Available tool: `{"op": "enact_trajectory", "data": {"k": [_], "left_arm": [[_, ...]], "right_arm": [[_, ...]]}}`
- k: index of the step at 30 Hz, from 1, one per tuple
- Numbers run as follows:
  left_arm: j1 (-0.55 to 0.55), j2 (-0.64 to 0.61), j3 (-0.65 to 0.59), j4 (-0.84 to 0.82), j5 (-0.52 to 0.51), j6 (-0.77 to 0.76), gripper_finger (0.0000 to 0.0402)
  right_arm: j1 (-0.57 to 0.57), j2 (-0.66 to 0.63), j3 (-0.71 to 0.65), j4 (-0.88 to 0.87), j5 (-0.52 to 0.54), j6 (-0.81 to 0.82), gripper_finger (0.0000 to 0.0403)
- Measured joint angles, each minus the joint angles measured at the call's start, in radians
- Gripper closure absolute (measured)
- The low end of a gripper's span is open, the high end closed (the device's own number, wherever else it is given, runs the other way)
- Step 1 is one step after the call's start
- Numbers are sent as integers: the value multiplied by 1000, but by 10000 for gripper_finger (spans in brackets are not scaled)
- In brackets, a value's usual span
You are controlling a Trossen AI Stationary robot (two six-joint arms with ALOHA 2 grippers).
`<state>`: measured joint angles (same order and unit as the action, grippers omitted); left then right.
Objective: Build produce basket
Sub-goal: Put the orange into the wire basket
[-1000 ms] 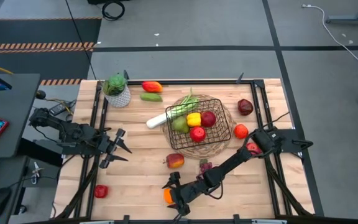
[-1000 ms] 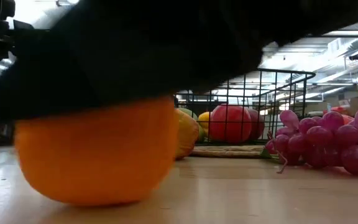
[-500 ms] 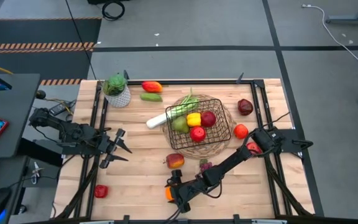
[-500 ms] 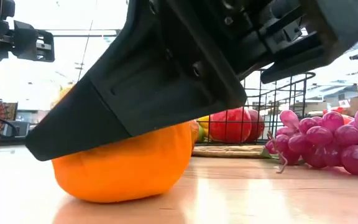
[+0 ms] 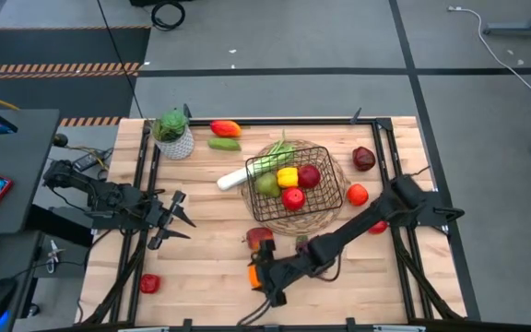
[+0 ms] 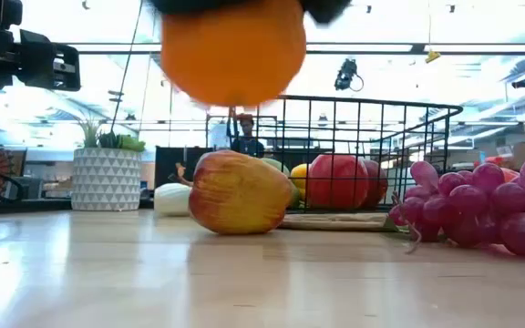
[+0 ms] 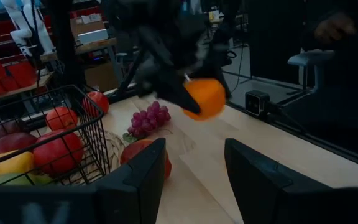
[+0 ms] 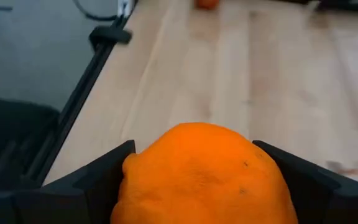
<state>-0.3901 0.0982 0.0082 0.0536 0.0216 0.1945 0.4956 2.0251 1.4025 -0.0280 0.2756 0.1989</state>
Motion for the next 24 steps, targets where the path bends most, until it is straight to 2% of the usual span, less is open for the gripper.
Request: {"op": "enact_trajectory", "data": {"k": [5, 11, 16, 24], "left_arm": [[0, 0, 0, 0, 0, 0, 230], [0, 0, 0, 0, 0, 0, 230], [0, 0, 0, 0, 0, 0, 230], [0, 0, 0, 0, 0, 0, 230]], "right_arm": [[-30, -132, 0, -74, 4, 121, 89], [-81, -248, 1, -146, 1, 412, 80], [-125, -293, 1, -174, -23, 663, 80], [-171, -299, 1, -239, -91, 822, 79]]}}
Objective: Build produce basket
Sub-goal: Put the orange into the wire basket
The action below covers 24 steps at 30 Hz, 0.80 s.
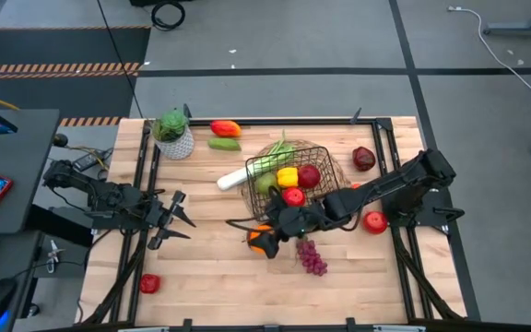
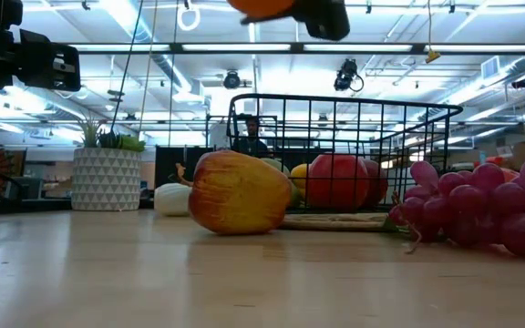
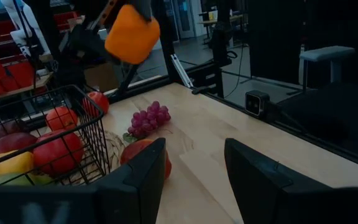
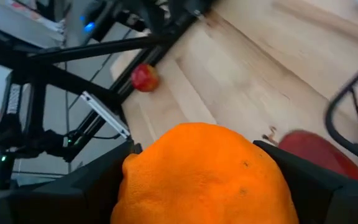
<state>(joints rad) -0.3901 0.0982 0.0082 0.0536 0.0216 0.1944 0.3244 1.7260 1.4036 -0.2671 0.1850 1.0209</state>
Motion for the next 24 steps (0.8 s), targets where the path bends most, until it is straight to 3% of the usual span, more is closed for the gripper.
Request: {"op": "enact_trajectory", "data": {"k": [14, 18, 24], "left_arm": [[0, 0, 0, 0, 0, 0, 230], [0, 0, 0, 0, 0, 0, 230], [0, 0, 0, 0, 0, 0, 230]], "right_arm": [[-22, 3, 0, -21, -50, 45, 78], [-23, 8, 0, -68, -56, -105, 76], [-28, 8, 0, -85, -109, -460, 75]]}}
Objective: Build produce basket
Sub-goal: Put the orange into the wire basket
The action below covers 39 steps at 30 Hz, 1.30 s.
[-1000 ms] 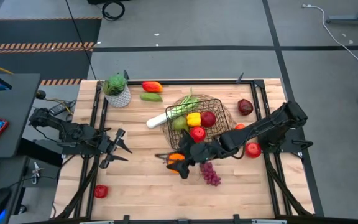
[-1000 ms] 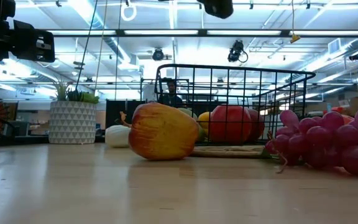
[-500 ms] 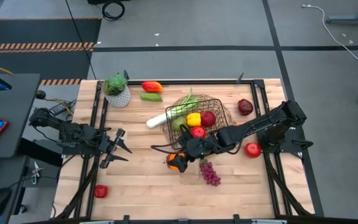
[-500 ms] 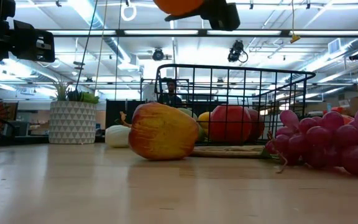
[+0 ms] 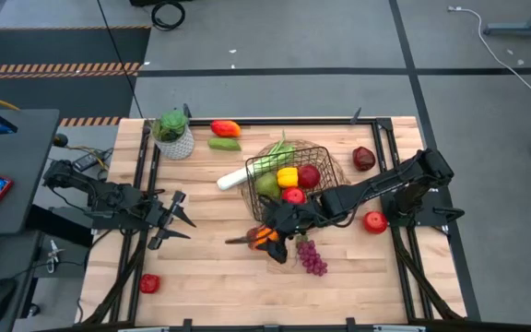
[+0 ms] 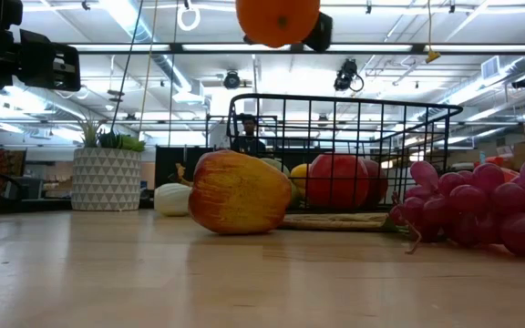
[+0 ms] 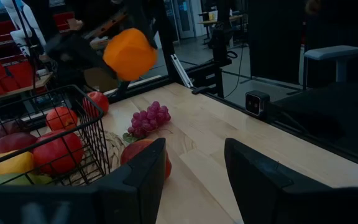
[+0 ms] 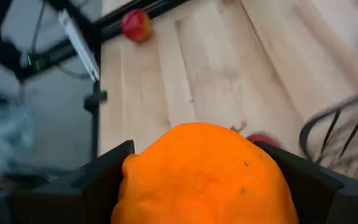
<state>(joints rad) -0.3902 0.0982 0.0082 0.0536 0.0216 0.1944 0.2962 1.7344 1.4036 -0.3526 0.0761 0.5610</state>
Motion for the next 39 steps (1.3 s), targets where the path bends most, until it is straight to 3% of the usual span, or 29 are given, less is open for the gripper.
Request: {"op": "enact_trajectory", "data": {"k": [13, 20, 24, 34, 39], "left_arm": [[0, 0, 0, 0, 0, 0, 230], [0, 0, 0, 0, 0, 0, 230], [0, 0, 0, 0, 0, 0, 230], [0, 0, 0, 0, 0, 0, 230], [0, 0, 0, 0, 0, 0, 230]], "right_arm": [[18, 0, 0, -5, 19, -973, 75], [29, 0, 0, -5, 133, -1338, 73], [29, 0, 0, -5, 166, -1389, 73], [36, 0, 0, 27, 156, -1308, 70], [35, -30, 0, 54, 44, -1195, 70]]}}
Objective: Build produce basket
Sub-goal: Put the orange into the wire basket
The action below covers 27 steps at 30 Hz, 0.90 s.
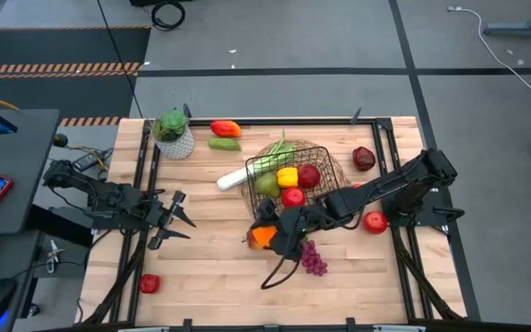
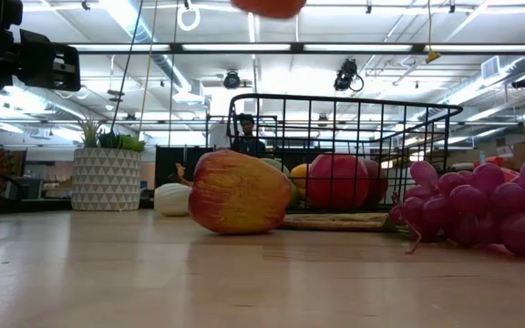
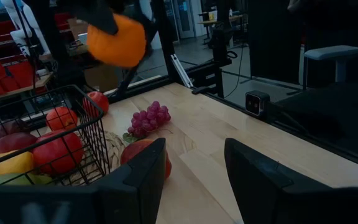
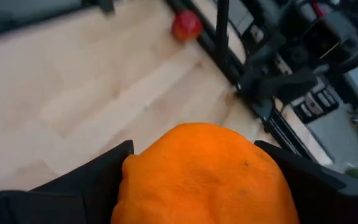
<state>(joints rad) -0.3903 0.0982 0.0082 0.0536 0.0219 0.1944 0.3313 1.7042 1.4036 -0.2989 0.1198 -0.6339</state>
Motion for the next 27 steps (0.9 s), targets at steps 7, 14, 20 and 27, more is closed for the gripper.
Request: {"op": "enact_trajectory", "data": {"k": [7, 14, 20, 27], "left_arm": [[0, 0, 0, 0, 0, 0, 230], [0, 0, 0, 0, 0, 0, 230], [0, 0, 0, 0, 0, 0, 230], [0, 0, 0, 0, 0, 0, 230]], "right_arm": [[-7, -48, 0, 32, -64, 408, 70], [-56, -58, 0, 38, -61, 958, 69], [-96, -57, 0, 28, -63, 1389, 69], [-106, -57, 0, 10, -67, 1587, 68]]}}
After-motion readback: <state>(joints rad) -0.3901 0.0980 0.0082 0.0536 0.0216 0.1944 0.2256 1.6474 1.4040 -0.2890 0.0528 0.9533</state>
